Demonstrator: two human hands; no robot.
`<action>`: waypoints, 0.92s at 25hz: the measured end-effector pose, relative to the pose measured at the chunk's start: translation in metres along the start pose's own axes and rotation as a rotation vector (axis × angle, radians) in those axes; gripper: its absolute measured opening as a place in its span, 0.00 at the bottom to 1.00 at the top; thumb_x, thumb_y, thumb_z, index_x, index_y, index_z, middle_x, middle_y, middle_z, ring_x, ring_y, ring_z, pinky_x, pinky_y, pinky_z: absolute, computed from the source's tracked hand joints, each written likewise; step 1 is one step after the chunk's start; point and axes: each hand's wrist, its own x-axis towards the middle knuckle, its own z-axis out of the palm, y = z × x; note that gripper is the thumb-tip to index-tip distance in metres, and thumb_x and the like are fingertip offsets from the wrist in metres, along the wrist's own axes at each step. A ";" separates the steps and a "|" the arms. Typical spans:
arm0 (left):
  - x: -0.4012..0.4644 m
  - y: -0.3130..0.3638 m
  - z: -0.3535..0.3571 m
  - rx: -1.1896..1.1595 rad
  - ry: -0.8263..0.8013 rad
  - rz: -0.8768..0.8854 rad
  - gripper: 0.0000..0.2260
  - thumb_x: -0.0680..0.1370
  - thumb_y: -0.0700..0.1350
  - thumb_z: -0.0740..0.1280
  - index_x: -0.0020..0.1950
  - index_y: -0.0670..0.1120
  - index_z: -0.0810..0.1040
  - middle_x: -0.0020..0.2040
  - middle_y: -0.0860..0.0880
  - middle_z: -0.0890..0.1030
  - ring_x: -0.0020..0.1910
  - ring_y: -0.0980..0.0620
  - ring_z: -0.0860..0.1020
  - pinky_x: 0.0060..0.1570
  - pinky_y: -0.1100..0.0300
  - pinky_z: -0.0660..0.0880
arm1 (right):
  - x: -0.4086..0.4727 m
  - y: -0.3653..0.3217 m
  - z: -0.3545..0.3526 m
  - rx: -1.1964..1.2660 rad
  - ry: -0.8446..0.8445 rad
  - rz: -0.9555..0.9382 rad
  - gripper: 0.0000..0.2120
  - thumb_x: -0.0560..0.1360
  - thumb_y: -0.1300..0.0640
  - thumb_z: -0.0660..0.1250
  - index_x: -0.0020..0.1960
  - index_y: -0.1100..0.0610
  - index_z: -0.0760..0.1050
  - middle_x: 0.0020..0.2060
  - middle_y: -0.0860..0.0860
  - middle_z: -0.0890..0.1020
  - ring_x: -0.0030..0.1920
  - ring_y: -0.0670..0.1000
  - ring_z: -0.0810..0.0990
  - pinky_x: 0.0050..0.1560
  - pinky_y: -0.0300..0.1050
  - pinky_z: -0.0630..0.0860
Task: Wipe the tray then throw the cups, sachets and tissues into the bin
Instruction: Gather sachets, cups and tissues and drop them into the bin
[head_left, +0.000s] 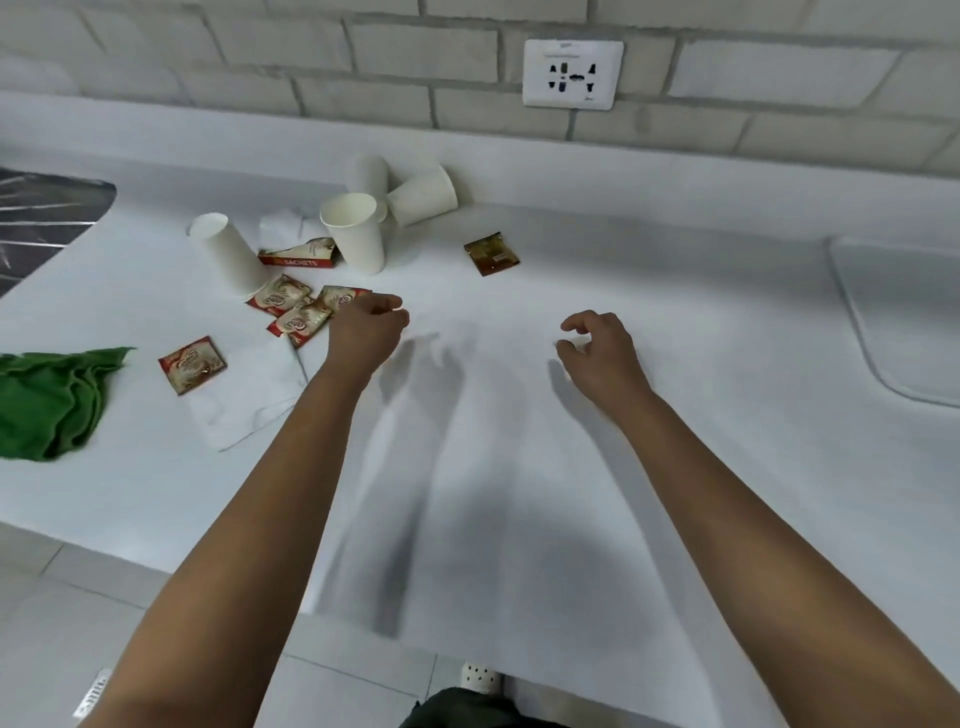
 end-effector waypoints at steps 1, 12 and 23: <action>0.020 -0.009 -0.017 0.090 0.074 0.006 0.13 0.75 0.41 0.65 0.59 0.44 0.78 0.59 0.47 0.79 0.49 0.50 0.75 0.44 0.64 0.70 | 0.016 -0.010 0.014 -0.023 -0.002 0.013 0.10 0.76 0.58 0.64 0.57 0.56 0.74 0.58 0.54 0.71 0.48 0.49 0.71 0.50 0.40 0.67; 0.094 -0.065 -0.074 0.619 0.138 -0.146 0.26 0.75 0.54 0.66 0.70 0.47 0.67 0.67 0.39 0.69 0.66 0.37 0.67 0.64 0.45 0.65 | 0.141 -0.046 0.081 -0.137 0.057 0.249 0.24 0.75 0.49 0.64 0.67 0.58 0.66 0.64 0.58 0.66 0.64 0.60 0.70 0.59 0.49 0.71; 0.110 -0.069 -0.075 0.551 0.166 -0.016 0.24 0.71 0.44 0.73 0.65 0.42 0.72 0.60 0.40 0.78 0.61 0.40 0.74 0.56 0.51 0.72 | 0.194 -0.061 0.098 -0.288 -0.041 0.378 0.27 0.69 0.54 0.70 0.65 0.54 0.68 0.67 0.55 0.61 0.67 0.58 0.62 0.67 0.48 0.64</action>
